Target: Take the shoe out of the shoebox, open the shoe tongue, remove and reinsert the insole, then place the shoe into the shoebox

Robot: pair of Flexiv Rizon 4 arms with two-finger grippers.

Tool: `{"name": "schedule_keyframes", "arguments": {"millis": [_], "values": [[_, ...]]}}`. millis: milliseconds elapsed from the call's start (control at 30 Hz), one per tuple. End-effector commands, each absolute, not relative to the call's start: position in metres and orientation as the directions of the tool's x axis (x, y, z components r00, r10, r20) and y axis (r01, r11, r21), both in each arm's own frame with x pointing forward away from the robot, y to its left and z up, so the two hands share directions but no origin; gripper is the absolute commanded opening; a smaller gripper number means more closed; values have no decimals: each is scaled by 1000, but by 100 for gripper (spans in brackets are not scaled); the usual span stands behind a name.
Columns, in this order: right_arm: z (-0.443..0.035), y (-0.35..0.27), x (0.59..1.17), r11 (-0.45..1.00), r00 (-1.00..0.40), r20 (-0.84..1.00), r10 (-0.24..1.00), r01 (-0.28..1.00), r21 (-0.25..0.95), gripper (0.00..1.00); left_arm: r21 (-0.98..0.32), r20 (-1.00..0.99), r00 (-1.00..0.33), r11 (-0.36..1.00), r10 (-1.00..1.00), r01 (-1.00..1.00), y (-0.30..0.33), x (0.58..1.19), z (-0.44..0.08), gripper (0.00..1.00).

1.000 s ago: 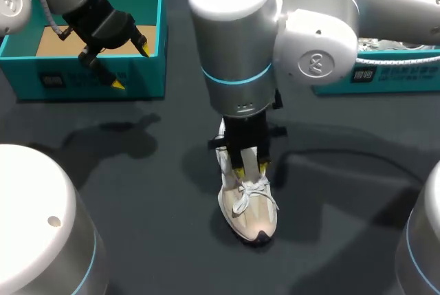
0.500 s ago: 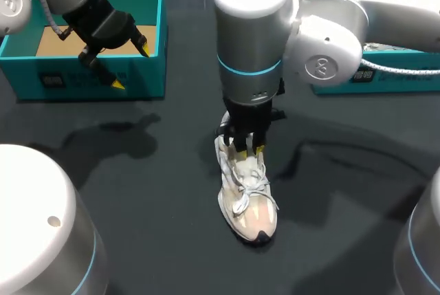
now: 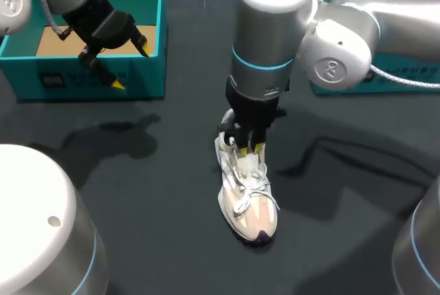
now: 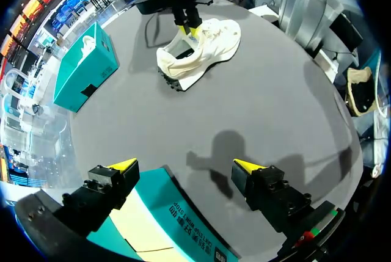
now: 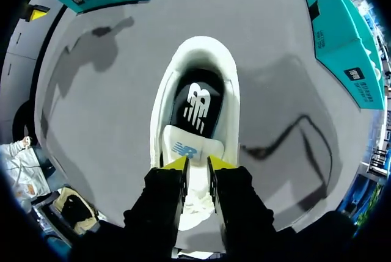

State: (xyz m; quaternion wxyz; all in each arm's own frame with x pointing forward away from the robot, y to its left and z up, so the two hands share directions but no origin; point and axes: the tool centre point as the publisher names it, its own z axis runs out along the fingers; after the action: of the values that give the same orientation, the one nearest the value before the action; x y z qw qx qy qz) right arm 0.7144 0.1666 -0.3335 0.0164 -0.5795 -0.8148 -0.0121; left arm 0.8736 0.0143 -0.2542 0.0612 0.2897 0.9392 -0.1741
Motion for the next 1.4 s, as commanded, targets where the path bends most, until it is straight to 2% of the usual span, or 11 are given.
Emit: {"name": "schedule_keyframes", "arguments": {"millis": [33,267,567,700,833,933,967,1067,1100,1167,1400], "values": [[-343,167,720,336,-336,38,941,942,0,21,-290,-216,-824,772,523,566,15,873,-254,100],[-367,161,735,377,-375,122,919,926,4,17,-290,-216,-824,772,523,566,15,873,-254,100],[-300,148,725,505,-510,-72,857,860,-75,25,-290,-216,-824,772,523,566,15,873,-254,100],[-267,139,723,625,-635,-166,754,772,-116,28,-290,-216,-824,772,523,566,15,873,-254,100],[-252,131,731,816,-816,-185,548,570,-99,33,-290,-216,-824,772,523,566,15,873,-254,100],[-251,125,739,901,-902,-185,390,415,-126,49,-290,-216,-824,772,523,566,15,873,-254,100],[-253,123,741,923,-924,-178,339,363,-130,64,-290,-216,-824,772,523,566,15,873,-254,100],[-260,120,748,980,-974,-173,150,169,-103,82,-290,-216,-824,772,523,566,15,873,-254,100],[-264,119,749,993,-985,-163,49,65,-94,100,-290,-216,-824,772,523,566,15,873,-254,100],[-273,112,747,984,-974,-147,-173,-167,-56,100,-290,-216,-824,772,523,566,15,873,-254,100],[-273,112,747,984,-974,-147,-173,-167,-56,100,-290,-216,-824,772,523,566,15,873,-254,100]]}}
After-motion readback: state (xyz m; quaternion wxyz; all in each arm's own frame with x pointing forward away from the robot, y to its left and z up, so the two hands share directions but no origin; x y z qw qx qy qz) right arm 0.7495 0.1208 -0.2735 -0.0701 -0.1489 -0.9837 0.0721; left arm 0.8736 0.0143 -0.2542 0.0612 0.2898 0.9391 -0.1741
